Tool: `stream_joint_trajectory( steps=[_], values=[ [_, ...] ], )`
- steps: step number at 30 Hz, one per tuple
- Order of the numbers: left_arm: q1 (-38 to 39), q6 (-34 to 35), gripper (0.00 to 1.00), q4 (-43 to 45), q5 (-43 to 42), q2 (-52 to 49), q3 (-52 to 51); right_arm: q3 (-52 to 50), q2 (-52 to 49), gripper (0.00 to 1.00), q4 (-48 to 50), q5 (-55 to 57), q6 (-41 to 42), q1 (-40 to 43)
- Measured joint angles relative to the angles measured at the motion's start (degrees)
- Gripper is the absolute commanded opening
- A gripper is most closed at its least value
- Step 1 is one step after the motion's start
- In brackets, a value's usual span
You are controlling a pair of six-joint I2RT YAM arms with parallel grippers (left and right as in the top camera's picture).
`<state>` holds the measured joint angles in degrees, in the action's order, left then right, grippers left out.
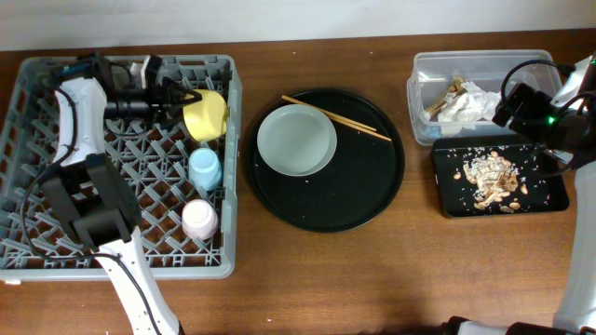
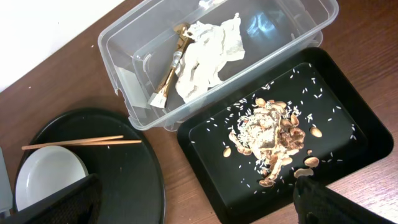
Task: Sort waste into correct bins and load items into the dishwasher rack
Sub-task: 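Lower the yellow bowl into the rack and release it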
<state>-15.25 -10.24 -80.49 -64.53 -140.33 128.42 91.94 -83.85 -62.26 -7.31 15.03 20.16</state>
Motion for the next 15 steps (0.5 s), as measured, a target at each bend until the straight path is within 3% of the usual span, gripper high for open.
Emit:
stream_joint_trajectory(
  steps=[5,15],
  values=[
    [0.0,-0.04,0.63,-3.96,8.81,0.0,5.79,0.0,0.0,0.98,0.02,-0.02,0.0,0.0],
    [0.0,-0.02,0.62,-4.52,28.46,0.0,6.08,0.0,0.0,0.98,0.02,0.0,0.02,0.0]
  ],
)
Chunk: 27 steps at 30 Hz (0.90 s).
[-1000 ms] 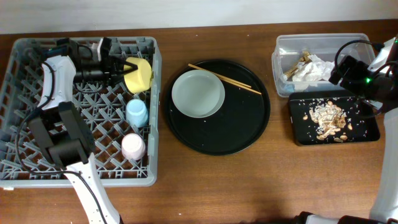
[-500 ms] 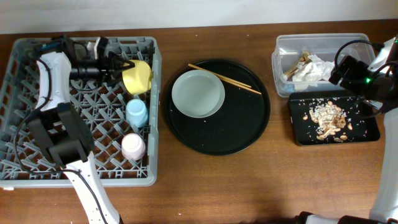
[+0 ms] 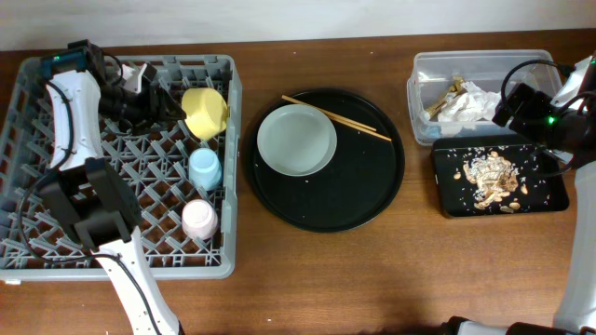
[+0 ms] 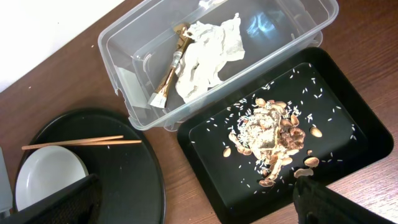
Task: Sort waste into correct bins and load items into the dishwasher rack
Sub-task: 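Lower the yellow bowl into the rack and release it, then move left gripper to the white plate on the round tray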
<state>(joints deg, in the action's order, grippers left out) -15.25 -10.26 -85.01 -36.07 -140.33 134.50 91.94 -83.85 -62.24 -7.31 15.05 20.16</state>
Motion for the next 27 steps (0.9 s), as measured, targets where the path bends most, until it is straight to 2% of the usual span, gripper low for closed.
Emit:
stream_joint_trajectory(
  steps=[3,6,11,18,23,27],
  values=[
    [0.0,0.17,0.62,-1.09,3.45,0.0,1.66,0.0,0.0,0.99,0.0,-0.02,0.0,0.0],
    [0.0,0.2,0.62,-4.15,5.27,0.31,7.48,0.0,0.0,0.98,0.02,-0.02,-0.04,0.0],
    [1.81,0.22,0.62,-6.97,8.33,8.28,12.57,0.0,0.0,0.99,0.0,0.0,-0.02,0.0],
    [15.23,0.24,0.62,-8.41,14.58,11.45,13.18,0.0,0.0,0.98,0.0,0.0,-0.07,0.0],
    [25.73,3.63,0.62,-8.0,21.79,11.74,13.18,0.0,0.0,0.98,0.0,0.0,-0.04,0.0],
    [28.17,5.62,0.62,-7.98,24.5,12.11,13.18,0.0,0.0,0.98,0.0,0.0,-0.02,0.0]
  ],
)
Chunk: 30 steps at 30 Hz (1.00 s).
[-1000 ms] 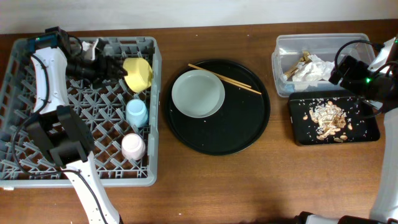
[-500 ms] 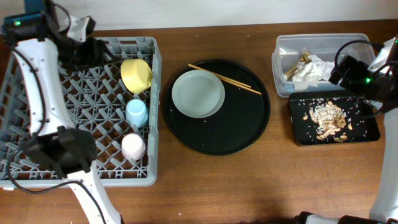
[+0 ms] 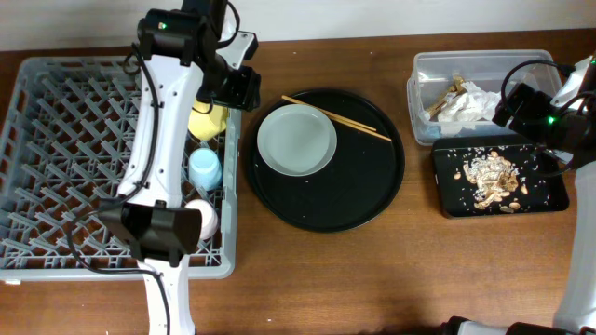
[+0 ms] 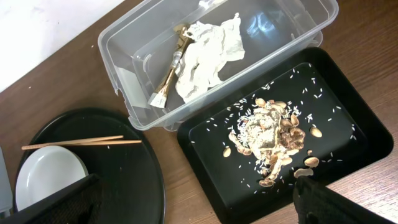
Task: Sort waste into correct bins and load items into the dishwasher rack
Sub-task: 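Move left gripper to the white plate on the round tray, then grasp the white plate edge with left gripper and lift it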
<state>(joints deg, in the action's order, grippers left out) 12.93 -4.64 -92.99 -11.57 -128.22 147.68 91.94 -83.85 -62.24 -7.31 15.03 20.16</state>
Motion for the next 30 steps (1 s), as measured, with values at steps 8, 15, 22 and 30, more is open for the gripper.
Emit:
stream_joint_trajectory(
  steps=[8,15,22,30],
  values=[
    [5.97,3.87,0.61,-1.16,4.09,0.09,0.0,0.0,0.0,0.98,0.0,0.0,0.04,0.0],
    [14.82,9.46,0.57,-0.96,8.94,0.11,-0.04,0.0,0.0,0.98,0.0,0.0,0.0,0.0],
    [21.79,10.78,0.57,14.12,12.28,1.16,-16.76,0.0,0.0,0.98,-0.11,0.0,0.0,0.0],
    [25.57,10.69,0.57,29.31,14.62,1.2,-33.83,0.0,0.0,0.98,-0.13,0.0,-0.02,0.0]
  ],
)
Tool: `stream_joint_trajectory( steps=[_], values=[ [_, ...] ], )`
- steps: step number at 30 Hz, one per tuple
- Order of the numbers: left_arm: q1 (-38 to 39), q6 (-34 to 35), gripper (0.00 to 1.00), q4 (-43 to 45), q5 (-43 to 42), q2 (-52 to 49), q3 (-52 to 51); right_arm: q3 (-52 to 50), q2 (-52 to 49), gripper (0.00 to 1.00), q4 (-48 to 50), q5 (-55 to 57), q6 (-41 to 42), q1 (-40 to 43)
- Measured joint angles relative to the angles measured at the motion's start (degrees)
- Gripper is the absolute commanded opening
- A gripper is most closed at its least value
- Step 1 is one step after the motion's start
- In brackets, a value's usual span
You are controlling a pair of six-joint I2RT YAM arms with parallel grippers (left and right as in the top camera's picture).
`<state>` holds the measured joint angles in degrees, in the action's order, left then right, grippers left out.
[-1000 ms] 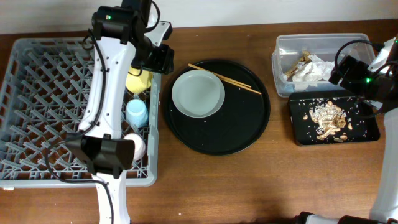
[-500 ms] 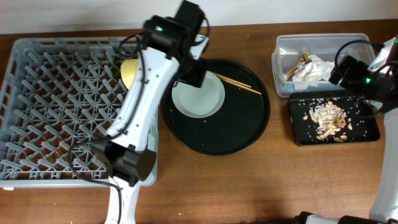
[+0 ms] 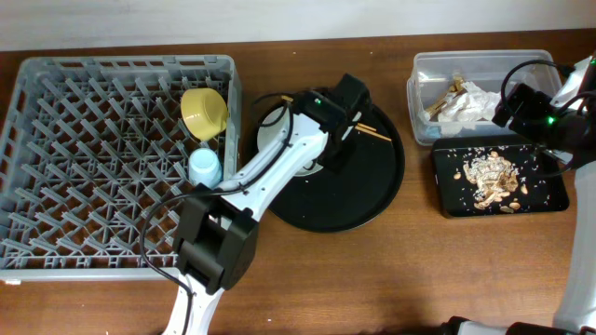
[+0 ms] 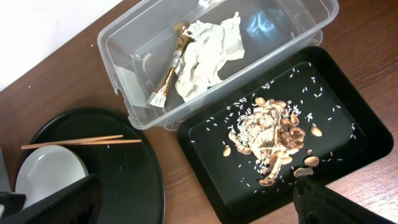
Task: Sort waste into correct bins and load items into the dishwasher rack
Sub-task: 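Grasp the white plate edge with left gripper and lift it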
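Observation:
The pale bowl (image 3: 277,126) and a pair of chopsticks (image 3: 376,133) lie on the round black tray (image 3: 372,195). My left gripper (image 3: 340,140) hangs over the bowl's right edge, dark against the tray, so its jaws do not read. In the grey rack (image 3: 84,177) sit a yellow bowl (image 3: 205,112) and a blue cup (image 3: 205,167). The clear bin (image 4: 217,56) holds crumpled paper (image 4: 208,53). The black rectangular tray (image 4: 348,106) carries food scraps (image 4: 270,140). My right gripper (image 4: 193,211) stands open and empty above that tray's near corner and the table.
The left arm's links (image 3: 279,172) stretch from the rack's front right corner across the round tray, hiding part of the bowl. Bare brown table (image 3: 391,279) runs along the front. Loose rice grains are scattered over the rectangular tray.
My left gripper was above the rack's right edge by the yellow bowl; now it is over the round tray at the pale bowl. The right arm has not moved.
My left gripper was at the yellow bowl in the rack's back part, then drawn back to the left of it with the bowl left in place. Later it was over the rack's right edge, and now it is above the round tray. The right gripper stayed open throughout.

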<state>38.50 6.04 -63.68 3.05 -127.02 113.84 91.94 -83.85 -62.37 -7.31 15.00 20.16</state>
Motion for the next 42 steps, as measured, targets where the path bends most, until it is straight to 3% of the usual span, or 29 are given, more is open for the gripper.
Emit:
stream_joint_trajectory(
  steps=[21,26,31,33,34,42],
  values=[
    [0.98,-4.11,0.57,7.19,2.91,-0.11,-4.68,0.0,-0.02,0.98,0.0,0.0,0.0,0.0],
    [0.98,-5.88,0.56,7.23,2.99,-4.85,-4.79,0.0,-0.02,0.98,0.0,0.0,0.04,0.0],
    [0.98,-6.43,0.37,7.37,2.97,-7.41,-4.83,0.0,-0.04,0.98,0.02,0.0,0.02,0.0],
    [1.14,-6.43,0.11,7.52,2.95,-7.43,-4.83,0.0,-0.04,0.98,0.0,-0.02,0.02,0.0],
    [1.25,-6.71,0.03,7.69,3.52,-7.45,-4.83,0.0,-0.04,0.98,0.0,0.0,0.04,0.0],
    [1.31,-7.37,0.0,8.35,5.16,-7.34,-4.35,0.0,-0.04,0.98,0.0,0.0,0.02,0.0]
  ],
)
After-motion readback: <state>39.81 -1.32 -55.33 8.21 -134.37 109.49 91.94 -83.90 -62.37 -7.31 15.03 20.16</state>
